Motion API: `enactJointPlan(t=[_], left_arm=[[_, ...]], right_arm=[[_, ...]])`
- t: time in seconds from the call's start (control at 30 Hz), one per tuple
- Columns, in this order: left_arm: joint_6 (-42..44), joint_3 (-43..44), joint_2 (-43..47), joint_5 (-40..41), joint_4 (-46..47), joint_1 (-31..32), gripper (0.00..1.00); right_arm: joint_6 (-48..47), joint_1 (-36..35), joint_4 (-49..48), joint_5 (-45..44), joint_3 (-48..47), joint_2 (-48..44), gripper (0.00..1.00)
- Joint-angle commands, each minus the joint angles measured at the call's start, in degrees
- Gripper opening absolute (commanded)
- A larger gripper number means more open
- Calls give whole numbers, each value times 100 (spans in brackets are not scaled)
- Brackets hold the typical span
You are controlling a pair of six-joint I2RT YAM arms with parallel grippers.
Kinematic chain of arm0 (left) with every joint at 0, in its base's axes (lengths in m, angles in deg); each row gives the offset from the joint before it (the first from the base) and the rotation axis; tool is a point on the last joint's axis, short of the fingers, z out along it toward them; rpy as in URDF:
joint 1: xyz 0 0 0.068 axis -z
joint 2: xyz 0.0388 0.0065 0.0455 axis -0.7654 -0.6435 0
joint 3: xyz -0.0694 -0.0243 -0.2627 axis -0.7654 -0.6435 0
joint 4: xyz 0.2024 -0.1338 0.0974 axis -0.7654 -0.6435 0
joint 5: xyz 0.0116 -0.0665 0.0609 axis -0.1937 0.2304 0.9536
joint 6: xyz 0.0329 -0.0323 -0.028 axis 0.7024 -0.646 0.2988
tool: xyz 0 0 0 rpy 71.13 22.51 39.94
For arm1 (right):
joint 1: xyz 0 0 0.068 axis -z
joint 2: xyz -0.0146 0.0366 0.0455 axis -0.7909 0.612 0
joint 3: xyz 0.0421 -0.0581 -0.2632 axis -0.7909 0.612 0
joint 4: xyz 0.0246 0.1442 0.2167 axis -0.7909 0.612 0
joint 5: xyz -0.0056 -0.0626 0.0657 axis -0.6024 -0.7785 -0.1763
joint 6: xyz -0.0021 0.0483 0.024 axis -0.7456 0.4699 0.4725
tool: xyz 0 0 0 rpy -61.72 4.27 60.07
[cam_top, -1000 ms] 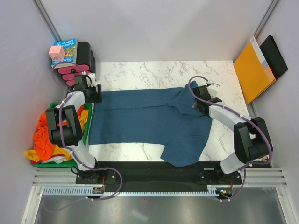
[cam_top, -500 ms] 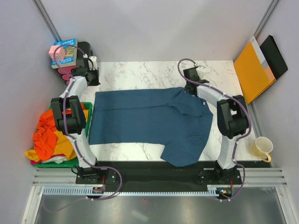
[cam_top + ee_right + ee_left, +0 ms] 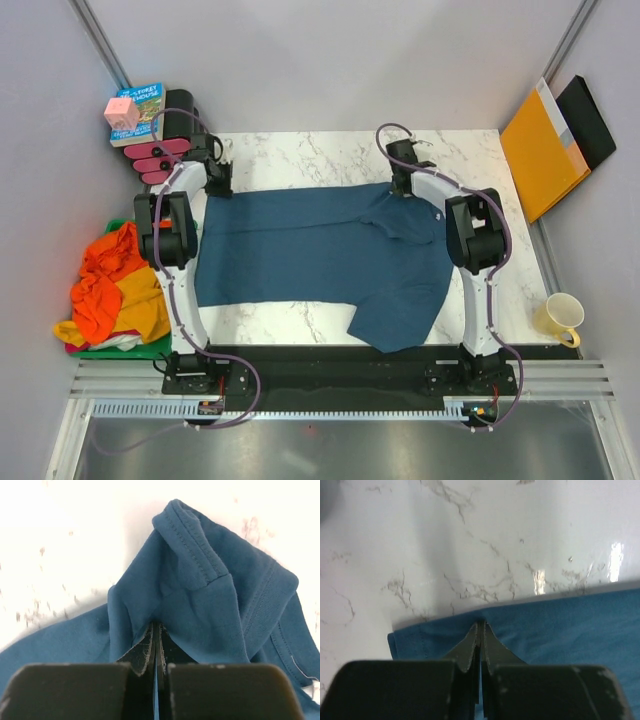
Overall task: Fold and stack the t-shirts
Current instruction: Fold the flattened tshirt in 1/3 of the way
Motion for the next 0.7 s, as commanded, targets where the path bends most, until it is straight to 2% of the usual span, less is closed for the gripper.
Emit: enactJointPlan(t=[0.0,0.2,0.33,0.43,0.53,0.67], left_arm=[[112,648,-450,140,-378,68,2],[6,1833,-1241,289,-932,103,2],[59,3254,-1847,429,-1450,208,2],[138,3942,-2226,500,-1636,226,2],[217,4409,-2498,641,-1636,419,2],[226,4788,-2718,658,-1601,481,6]], right_arm=[[32,271,515,-56,-508,499,0],[67,588,867,49,-1333,1052,0],[76,772,1131,216,-2429,1622,0],[67,816,1429,304,-3387,2105,0],[120,913,1570,489,-4048,2458,1],[287,1054,1562,533,-4121,2547,1]])
